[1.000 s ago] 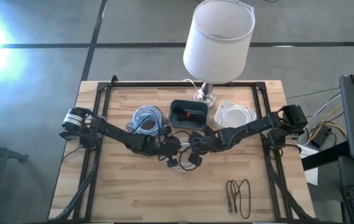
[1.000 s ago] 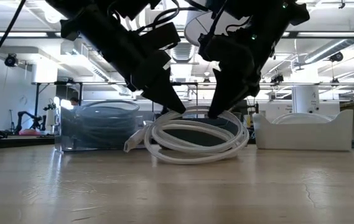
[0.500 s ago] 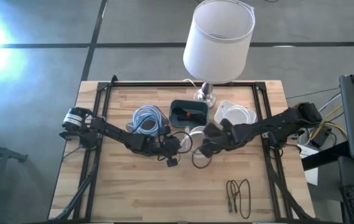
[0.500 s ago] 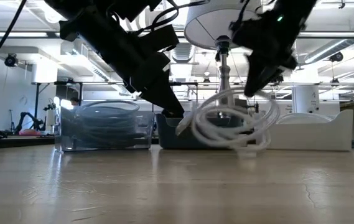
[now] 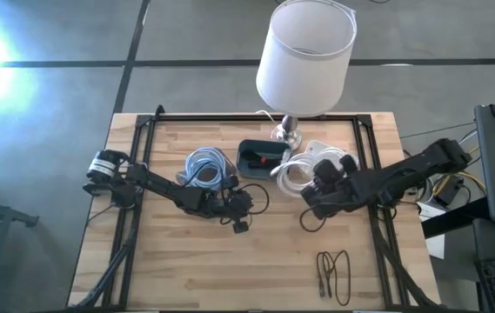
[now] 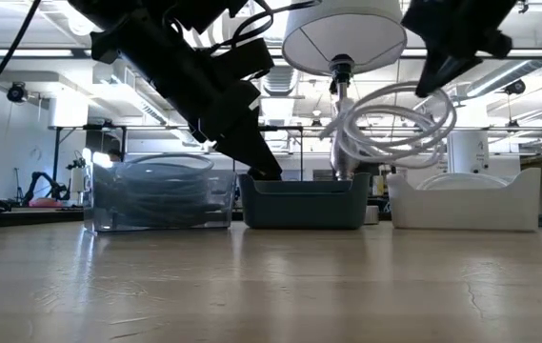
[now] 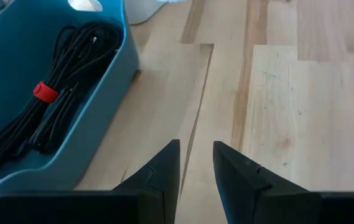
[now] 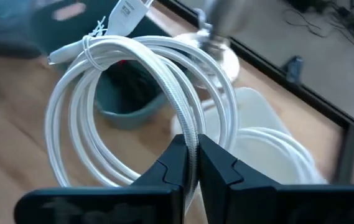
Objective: Pick & Place USB Port
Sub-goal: Put the white HDMI cable into the white bin
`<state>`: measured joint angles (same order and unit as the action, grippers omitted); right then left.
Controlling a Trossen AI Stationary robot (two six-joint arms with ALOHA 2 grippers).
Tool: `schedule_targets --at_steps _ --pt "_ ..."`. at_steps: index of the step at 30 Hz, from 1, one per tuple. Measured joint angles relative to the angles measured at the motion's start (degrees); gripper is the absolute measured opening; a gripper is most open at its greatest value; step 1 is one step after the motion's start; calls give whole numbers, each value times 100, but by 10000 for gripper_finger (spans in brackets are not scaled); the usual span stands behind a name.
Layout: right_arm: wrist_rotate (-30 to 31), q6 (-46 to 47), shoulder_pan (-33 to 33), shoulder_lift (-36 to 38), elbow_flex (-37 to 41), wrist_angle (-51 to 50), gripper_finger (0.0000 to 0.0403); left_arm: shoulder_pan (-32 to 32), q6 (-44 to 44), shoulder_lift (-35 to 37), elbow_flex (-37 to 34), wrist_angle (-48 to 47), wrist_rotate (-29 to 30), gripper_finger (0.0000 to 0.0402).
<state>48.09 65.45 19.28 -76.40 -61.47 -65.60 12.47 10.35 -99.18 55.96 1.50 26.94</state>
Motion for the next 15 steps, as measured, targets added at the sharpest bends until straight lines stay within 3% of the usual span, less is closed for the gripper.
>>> schedule_targets --at_steps 7,12,15 --pt "8 668 -15 247 13 -1122 22 0 -2 0 -2 3 0 100" --pt "96 1963 -58 255 102 -2295 22 0 -4 0 -2 7 -1 100" --pt "185 2464 -139 272 370 -2428 22 0 -4 0 -2 17 -2 100"
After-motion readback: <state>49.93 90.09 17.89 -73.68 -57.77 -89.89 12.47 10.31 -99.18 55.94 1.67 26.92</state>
